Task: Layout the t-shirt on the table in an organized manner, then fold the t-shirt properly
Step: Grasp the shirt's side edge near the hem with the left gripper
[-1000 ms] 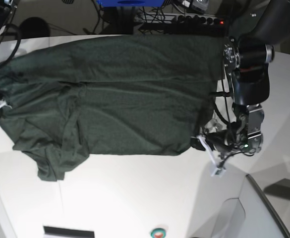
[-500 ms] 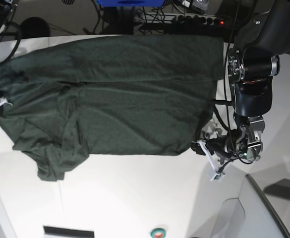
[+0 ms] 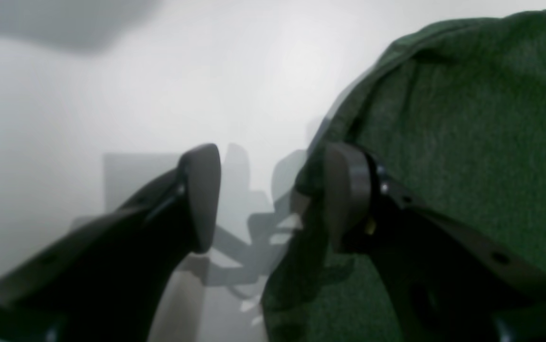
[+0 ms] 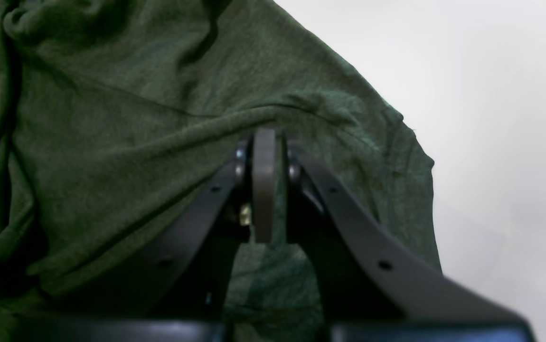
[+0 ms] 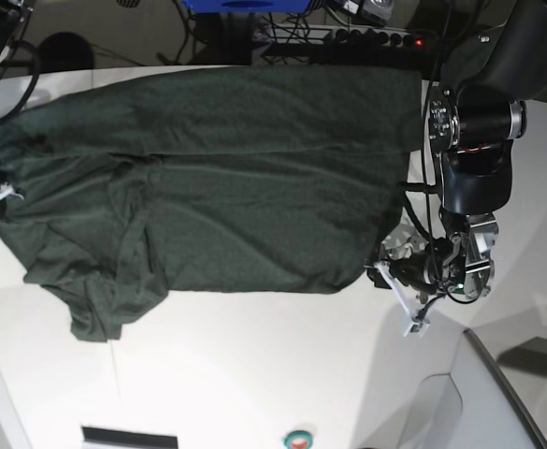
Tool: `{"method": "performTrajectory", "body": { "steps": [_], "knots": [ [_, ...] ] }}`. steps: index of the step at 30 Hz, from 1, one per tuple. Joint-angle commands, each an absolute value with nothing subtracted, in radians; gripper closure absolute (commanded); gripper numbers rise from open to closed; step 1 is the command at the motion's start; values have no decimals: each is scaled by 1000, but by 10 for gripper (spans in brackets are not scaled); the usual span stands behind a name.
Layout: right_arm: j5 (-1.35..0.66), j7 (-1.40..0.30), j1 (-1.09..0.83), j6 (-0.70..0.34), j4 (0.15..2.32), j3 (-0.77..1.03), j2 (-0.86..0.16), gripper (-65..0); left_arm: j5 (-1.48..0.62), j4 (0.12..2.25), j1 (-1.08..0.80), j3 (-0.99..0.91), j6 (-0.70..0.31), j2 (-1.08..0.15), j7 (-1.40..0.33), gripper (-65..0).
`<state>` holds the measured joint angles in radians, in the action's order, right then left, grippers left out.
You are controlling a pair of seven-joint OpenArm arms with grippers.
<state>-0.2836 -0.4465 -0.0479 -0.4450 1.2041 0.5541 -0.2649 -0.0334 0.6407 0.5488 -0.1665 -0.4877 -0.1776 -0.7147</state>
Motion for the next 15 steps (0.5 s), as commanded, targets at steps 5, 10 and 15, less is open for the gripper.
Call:
{"method": "performTrajectory", "body": {
  "steps": [5, 10, 15],
  "knots": [
    [-295, -426, -47, -450, 1218, 559, -285, -35, 7, 656, 568, -117, -483, -180, -697, -334],
    [-295, -426, -48, -450, 1218, 559, -285, -35, 47, 656, 553, -77, -483, -179, -696, -334],
    [-295, -426, -48, -450, 1218, 559, -285, -35, 51, 657, 552, -73, -452, -180, -696, -334]
  ]
}}
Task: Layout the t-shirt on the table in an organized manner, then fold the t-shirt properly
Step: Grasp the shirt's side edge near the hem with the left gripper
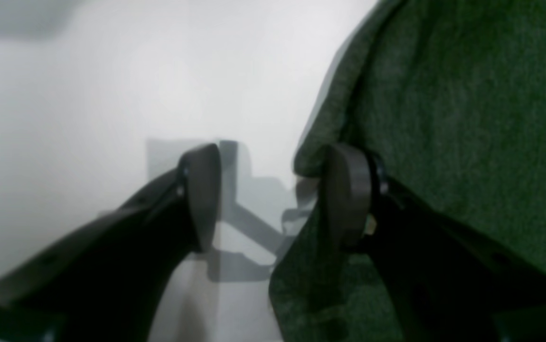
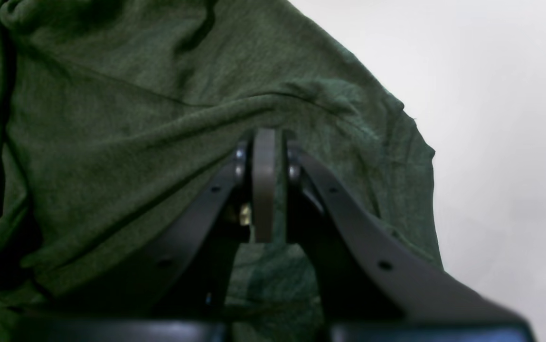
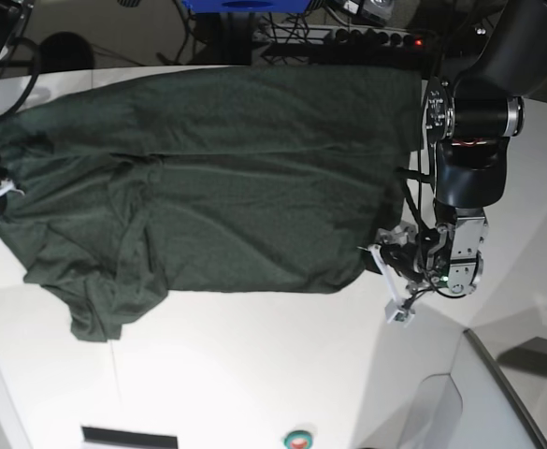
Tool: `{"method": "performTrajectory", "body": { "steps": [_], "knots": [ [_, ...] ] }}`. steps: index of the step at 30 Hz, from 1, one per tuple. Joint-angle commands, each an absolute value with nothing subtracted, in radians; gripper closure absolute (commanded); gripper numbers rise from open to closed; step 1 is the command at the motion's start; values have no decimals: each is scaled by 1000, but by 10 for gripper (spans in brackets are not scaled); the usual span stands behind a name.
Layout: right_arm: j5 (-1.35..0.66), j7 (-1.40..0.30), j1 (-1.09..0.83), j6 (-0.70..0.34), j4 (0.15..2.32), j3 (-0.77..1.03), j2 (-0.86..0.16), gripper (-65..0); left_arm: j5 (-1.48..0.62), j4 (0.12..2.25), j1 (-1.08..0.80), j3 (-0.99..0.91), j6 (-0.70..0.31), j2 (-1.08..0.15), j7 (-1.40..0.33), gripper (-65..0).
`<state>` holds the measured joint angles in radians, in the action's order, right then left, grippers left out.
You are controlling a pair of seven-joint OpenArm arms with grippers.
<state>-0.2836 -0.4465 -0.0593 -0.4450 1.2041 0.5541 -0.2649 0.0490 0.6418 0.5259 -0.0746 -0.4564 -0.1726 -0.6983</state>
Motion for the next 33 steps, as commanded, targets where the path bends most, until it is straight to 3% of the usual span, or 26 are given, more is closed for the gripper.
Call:
{"method": "performTrajectory", "body": {
  "steps": [1, 23, 33],
  "knots": [
    [-295, -426, -48, -450, 1218, 559, -285, -35, 51, 657, 550, -73, -432, -183, -696, -334],
    [-295, -426, -90, -450, 1227, 559, -283, -35, 269, 665, 556, -87, -306, -200, -610, -334],
    [-295, -426, -107, -453, 1230, 556, -283, -35, 266, 886, 527, -88, -314, -163, -668, -334]
  ]
}}
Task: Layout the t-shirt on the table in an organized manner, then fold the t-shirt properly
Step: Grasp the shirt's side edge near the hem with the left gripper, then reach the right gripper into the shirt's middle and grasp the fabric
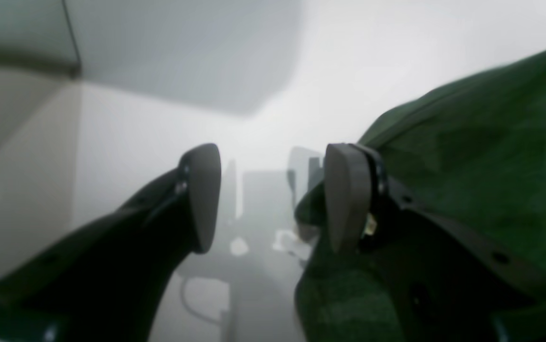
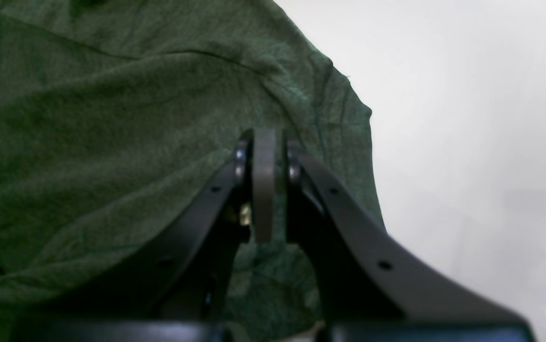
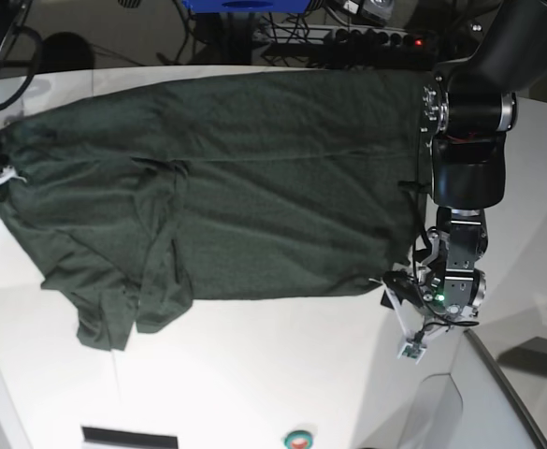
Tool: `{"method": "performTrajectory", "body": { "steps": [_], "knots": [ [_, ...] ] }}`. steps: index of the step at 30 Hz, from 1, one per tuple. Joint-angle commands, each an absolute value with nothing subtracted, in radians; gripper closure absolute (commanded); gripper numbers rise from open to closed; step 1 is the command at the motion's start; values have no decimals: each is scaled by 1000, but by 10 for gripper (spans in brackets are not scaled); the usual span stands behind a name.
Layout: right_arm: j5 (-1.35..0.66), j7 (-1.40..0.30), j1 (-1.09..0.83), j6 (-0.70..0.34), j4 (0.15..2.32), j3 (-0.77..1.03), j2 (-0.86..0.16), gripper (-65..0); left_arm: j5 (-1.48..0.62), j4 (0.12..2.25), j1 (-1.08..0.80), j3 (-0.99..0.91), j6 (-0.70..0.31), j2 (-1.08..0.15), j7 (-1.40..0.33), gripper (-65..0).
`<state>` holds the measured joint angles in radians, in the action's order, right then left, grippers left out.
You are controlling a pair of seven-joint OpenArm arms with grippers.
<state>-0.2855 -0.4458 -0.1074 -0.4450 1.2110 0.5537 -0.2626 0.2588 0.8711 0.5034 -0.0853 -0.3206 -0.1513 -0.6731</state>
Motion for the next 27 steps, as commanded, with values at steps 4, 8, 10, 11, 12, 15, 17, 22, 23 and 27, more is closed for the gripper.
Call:
{"method": "performTrajectory", "body": {
  "steps": [4, 8, 10, 11, 12, 15, 17, 22, 23, 27],
  "knots": [
    [-292, -456, -170, -568, 1376, 521, -243, -33, 266, 895, 524, -88, -314, -163, -668, -334],
    [-288, -539, -219, -601, 1598, 449, -189, -33, 199, 958, 498, -90, -314, -176, -690, -332],
    [-289, -579, -219, -601, 1666, 384, -185, -33, 162, 1040, 458, -130, -314, -206, -731, -299],
    [-291, -593, -217, -601, 1687, 352, -182, -33, 147, 1081, 430, -163, -314, -217, -743, -258],
    [-292, -604, -208, -601, 1699, 321, -182, -33, 136, 1113, 406, -200, -314, -223, -745, -209],
    [-292, -627, -166, -601, 1693, 202, -179, -32, 128, 1178, 320, -321, -314, -243, -742, -5],
    [-294, -636, -122, -601, 1659, 87, -179, -6, 128, 1224, 249, -397, -315, -248, -737, 0],
    [-289, -636, 35, -595, 1517, -159, -128, -5, 128, 1394, 22, -466, -389, -257, -710, 0],
    [-288, -636, 67, -595, 1463, -171, -102, -5, 128, 1431, -44, -467, -417, -257, -688, 0],
    [-286, -631, 191, -595, 1219, -177, -30, -5, 128, 1546, -245, -467, -429, -249, -599, 0]
  ]
}}
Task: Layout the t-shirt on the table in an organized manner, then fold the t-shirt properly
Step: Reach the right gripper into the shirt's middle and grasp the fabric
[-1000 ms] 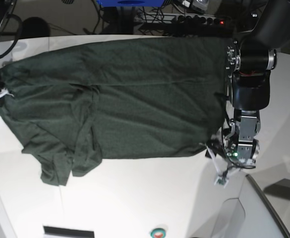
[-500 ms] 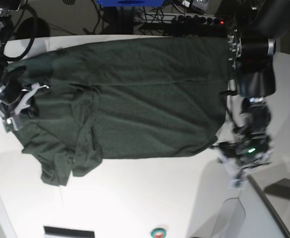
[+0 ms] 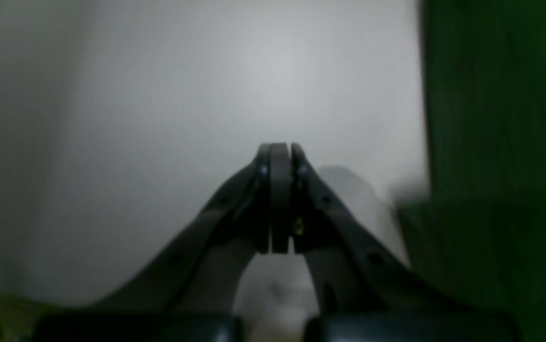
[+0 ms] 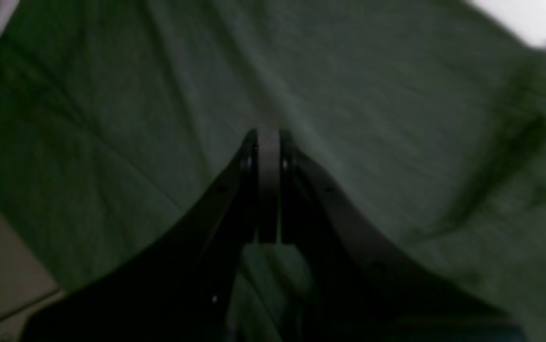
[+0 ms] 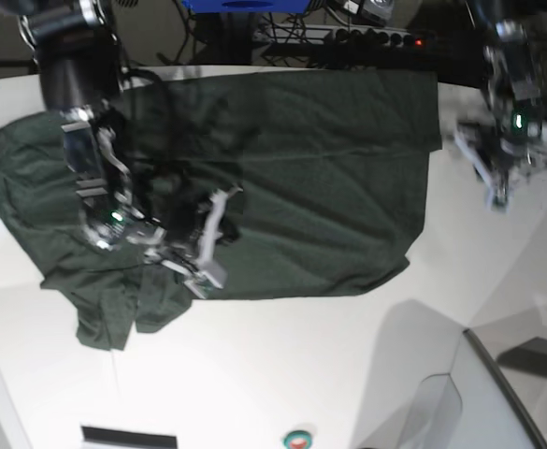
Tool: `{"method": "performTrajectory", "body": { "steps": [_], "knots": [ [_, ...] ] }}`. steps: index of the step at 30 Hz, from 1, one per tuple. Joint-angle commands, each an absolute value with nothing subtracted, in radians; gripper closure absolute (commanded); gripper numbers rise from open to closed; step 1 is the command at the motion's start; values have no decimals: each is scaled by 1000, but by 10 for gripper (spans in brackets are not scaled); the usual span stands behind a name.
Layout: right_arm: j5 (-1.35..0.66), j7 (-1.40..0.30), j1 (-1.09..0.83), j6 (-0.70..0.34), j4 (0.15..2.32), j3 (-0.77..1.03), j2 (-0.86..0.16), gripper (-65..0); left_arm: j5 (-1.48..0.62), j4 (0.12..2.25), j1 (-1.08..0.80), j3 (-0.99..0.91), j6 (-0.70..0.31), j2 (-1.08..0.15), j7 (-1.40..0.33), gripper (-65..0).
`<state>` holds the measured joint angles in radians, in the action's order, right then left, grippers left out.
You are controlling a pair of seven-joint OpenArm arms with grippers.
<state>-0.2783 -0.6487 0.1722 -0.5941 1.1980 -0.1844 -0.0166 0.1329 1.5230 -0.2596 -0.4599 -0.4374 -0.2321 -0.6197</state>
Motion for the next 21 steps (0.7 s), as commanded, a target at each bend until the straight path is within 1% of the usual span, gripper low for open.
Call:
{"method": "performTrajectory", "body": {
  "steps": [1, 4, 6, 7, 9, 11, 17, 21],
  "knots": [
    [-286, -630, 220, -595, 1162, -176, -24, -5, 127, 1566, -286, -467, -429, -246, -584, 0],
    [-288, -628, 278, -593, 1029, -171, -19, -5, 127, 1601, -369, -469, -429, -229, -556, 0],
    [-288, -627, 291, -591, 981, -165, -21, -5, 127, 1610, -395, -469, -429, -228, -553, 0],
    [-288, -627, 289, -579, 972, -148, -24, -5, 127, 1609, -397, -469, -429, -228, -553, 0],
    [-288, -628, 269, -513, 963, -102, -48, -5, 127, 1607, -395, -469, -429, -222, -553, 0],
    [-288, -628, 242, -475, 970, -81, -73, -5, 127, 1612, -390, -470, -429, -205, -553, 0],
    [-288, -628, 173, -466, 970, -70, -145, -3, 127, 1612, -286, -463, -429, -139, -553, 0],
    [-291, -628, 140, -466, 974, -70, -162, -3, 137, 1607, -173, -453, -429, -62, -555, 0]
  ]
}}
